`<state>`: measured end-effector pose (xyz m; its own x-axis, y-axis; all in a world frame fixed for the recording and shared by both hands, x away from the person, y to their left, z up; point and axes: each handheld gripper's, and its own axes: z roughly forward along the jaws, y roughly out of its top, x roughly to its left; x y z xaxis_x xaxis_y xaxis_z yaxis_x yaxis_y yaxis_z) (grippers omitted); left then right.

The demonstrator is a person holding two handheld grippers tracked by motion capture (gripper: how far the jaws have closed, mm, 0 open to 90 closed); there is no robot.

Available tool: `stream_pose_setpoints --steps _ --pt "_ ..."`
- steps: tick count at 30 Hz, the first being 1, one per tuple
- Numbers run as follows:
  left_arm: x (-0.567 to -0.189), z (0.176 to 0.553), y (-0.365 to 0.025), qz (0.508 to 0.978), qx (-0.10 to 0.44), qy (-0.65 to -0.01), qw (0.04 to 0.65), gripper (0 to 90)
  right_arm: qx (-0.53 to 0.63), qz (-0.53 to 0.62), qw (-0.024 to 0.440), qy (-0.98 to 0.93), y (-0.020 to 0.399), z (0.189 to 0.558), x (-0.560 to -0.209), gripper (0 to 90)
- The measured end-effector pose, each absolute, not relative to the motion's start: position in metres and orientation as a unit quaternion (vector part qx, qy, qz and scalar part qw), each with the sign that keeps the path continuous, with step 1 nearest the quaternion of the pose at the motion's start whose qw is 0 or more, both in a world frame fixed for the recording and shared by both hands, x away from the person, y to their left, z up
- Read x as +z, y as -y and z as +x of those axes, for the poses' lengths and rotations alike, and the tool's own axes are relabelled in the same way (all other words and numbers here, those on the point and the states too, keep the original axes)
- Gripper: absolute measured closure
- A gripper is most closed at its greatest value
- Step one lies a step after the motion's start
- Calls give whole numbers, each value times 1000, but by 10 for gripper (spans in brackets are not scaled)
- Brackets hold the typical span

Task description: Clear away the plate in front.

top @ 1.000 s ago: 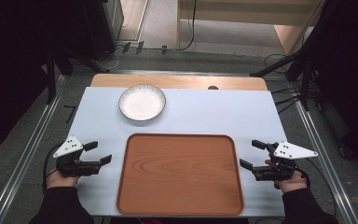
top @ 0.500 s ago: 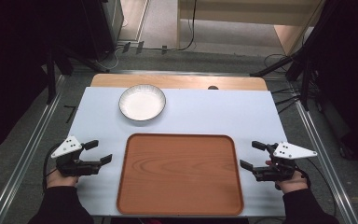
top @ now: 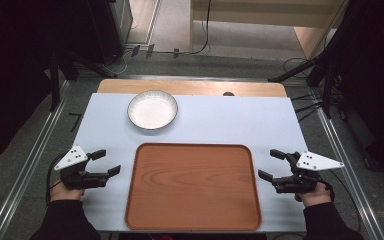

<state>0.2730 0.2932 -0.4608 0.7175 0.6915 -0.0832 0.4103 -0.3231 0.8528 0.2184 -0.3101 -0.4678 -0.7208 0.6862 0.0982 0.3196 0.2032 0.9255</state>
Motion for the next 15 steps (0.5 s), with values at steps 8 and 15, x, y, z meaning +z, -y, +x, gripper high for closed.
stream_pose_setpoints --steps 8,15 --pt "-461 274 -293 798 139 -347 473 188 530 333 165 -763 309 219 -468 170" --pt "-461 272 -290 798 136 -344 475 203 521 342 157 -766 308 219 -470 147"
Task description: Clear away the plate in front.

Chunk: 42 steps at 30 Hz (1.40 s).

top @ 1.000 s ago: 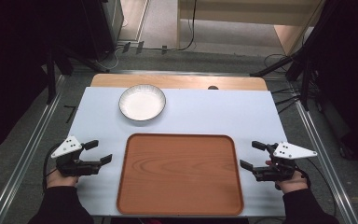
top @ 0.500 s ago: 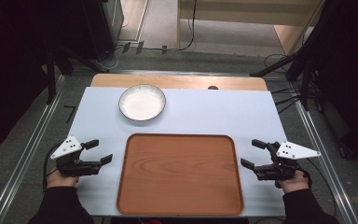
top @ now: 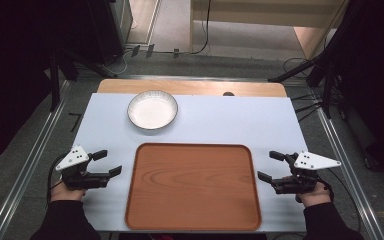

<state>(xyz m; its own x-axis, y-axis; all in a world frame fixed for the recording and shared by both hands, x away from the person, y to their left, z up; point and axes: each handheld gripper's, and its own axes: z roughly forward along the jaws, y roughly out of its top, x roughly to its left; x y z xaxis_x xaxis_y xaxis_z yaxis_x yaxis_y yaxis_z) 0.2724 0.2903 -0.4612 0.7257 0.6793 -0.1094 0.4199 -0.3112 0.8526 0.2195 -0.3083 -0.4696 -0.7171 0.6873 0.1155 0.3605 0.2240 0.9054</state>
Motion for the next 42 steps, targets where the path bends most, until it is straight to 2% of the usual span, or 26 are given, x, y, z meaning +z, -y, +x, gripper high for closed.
stream_pose_setpoints --steps 10,12,15,20,23,28,35,42 --pt "-452 273 -288 780 118 -367 493 185 510 361 176 -761 308 220 -470 141" --pt "-451 272 -289 786 94 -353 499 185 512 363 183 -757 307 220 -470 140" --pt "-450 272 -287 791 91 -344 497 180 522 355 184 -753 307 219 -468 132" --pt "-449 274 -280 791 98 -374 475 146 523 360 184 -750 306 219 -467 132" --pt "-450 274 -280 794 102 -362 478 140 521 368 183 -748 307 220 -467 133" --pt "-450 277 -277 789 127 -384 462 146 515 370 183 -751 307 221 -468 140" --pt "-453 286 -275 797 108 -377 460 136 509 367 188 -755 307 221 -469 143" --pt "-456 297 -271 797 117 -385 450 156 509 367 187 -756 307 221 -468 144"
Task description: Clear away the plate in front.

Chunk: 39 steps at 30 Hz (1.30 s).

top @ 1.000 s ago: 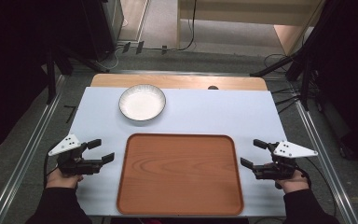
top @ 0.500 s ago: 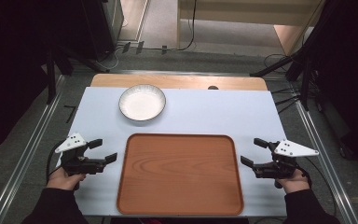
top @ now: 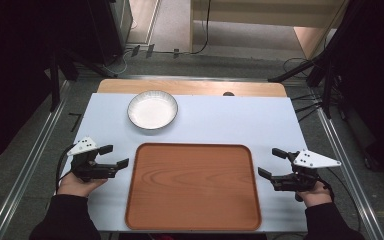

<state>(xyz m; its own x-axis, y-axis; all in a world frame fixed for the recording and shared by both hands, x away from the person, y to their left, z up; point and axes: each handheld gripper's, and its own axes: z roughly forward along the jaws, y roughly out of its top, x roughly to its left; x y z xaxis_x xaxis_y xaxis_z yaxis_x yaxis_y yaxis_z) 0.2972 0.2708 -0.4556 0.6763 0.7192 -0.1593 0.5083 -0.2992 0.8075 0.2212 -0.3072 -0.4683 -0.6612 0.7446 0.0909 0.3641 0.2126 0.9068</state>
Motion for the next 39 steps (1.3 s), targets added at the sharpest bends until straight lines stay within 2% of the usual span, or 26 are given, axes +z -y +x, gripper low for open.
stream_pose_setpoints --steps 12,15,23,35,39 --pt "-458 320 -267 789 121 -406 446 182 504 368 187 -759 306 221 -468 145" --pt "-455 325 -267 789 125 -420 431 256 503 366 188 -760 306 221 -468 145" --pt "-454 341 -268 783 107 -440 426 286 505 367 188 -759 305 220 -468 145" --pt "-457 367 -259 783 113 -446 418 269 507 373 194 -753 306 219 -467 145" --pt "-454 372 -259 776 117 -458 417 232 507 374 194 -752 306 219 -467 145"
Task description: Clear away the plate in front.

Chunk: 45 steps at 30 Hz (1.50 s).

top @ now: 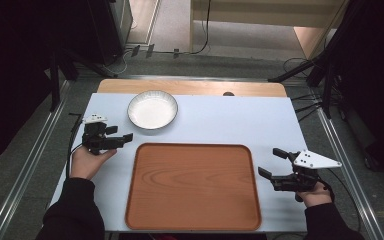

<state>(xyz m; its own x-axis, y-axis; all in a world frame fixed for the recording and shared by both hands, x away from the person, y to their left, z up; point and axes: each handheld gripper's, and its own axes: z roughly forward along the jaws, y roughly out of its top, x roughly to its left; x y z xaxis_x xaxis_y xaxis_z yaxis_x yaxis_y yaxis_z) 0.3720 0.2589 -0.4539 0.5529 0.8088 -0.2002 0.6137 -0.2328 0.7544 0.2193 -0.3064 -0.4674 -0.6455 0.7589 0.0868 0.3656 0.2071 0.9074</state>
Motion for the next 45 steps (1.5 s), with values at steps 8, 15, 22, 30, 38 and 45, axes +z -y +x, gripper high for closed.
stream_pose_setpoints --steps 8,15,22,30,38,45 --pt "-445 391 -259 771 112 -468 417 248 506 373 194 -753 306 219 -468 145" --pt "-433 410 -253 772 109 -465 420 231 502 374 189 -756 305 219 -469 143" --pt "-433 428 -251 770 118 -472 413 224 504 375 185 -756 304 219 -469 143" --pt "-444 457 -240 779 156 -480 372 288 505 373 186 -756 305 219 -469 146" --pt "-467 472 -247 755 159 -519 369 359 505 368 186 -758 304 219 -470 151" --pt "-478 479 -242 739 160 -538 373 459 507 365 185 -758 304 219 -469 154"
